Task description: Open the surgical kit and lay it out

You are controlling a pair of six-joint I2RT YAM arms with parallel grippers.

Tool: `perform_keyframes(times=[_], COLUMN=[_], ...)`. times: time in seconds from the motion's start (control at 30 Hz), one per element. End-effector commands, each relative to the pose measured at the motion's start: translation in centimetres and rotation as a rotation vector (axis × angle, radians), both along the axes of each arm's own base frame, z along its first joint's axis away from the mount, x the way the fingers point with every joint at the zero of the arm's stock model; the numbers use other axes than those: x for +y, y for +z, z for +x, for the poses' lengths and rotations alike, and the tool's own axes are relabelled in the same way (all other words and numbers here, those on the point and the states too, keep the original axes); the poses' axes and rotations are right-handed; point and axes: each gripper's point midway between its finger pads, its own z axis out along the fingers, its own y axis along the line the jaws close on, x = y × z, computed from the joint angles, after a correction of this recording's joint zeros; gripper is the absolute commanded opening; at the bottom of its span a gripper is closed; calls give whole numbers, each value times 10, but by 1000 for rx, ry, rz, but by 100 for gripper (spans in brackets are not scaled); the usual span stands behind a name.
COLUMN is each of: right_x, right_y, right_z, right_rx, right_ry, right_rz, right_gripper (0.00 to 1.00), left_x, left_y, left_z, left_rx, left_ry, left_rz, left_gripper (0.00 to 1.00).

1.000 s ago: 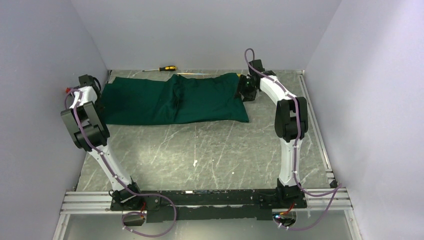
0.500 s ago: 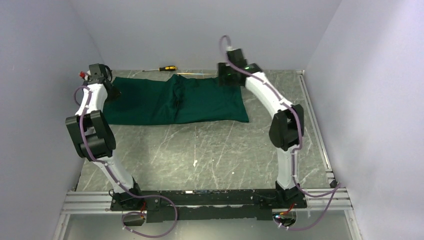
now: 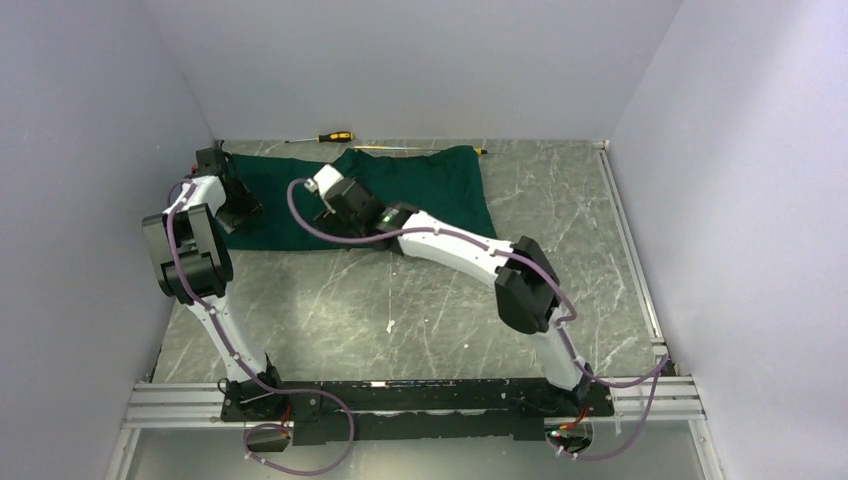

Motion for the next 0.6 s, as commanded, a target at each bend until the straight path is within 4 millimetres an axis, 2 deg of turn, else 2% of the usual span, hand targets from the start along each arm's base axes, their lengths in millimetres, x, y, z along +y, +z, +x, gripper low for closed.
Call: perform_keyframes(times=[0.0, 0.13, 0.27, 0.4, 0.57], right_x=[15, 24, 28, 29, 21], right_y=[1, -26, -40, -48, -58], right_z=[12, 9, 6, 3, 9], right_rx=[-136, -172, -272, -322, -384], right_ry=[-56, -82, -100, -112, -154], right_rz=[-35, -105, -197, -260, -323], right_gripper=[76, 74, 75, 75, 70], left_x=[19, 38, 50, 51, 49], left_y=[-12, -19, -24, -31, -34], left_z=[-18, -38, -49, -52, -52], left_rx=[60, 144, 178, 188, 189], left_ry=[55, 147, 204, 219, 223], left_rz=[96, 183, 187, 161, 151], left_gripper=[59, 56, 57, 57, 57])
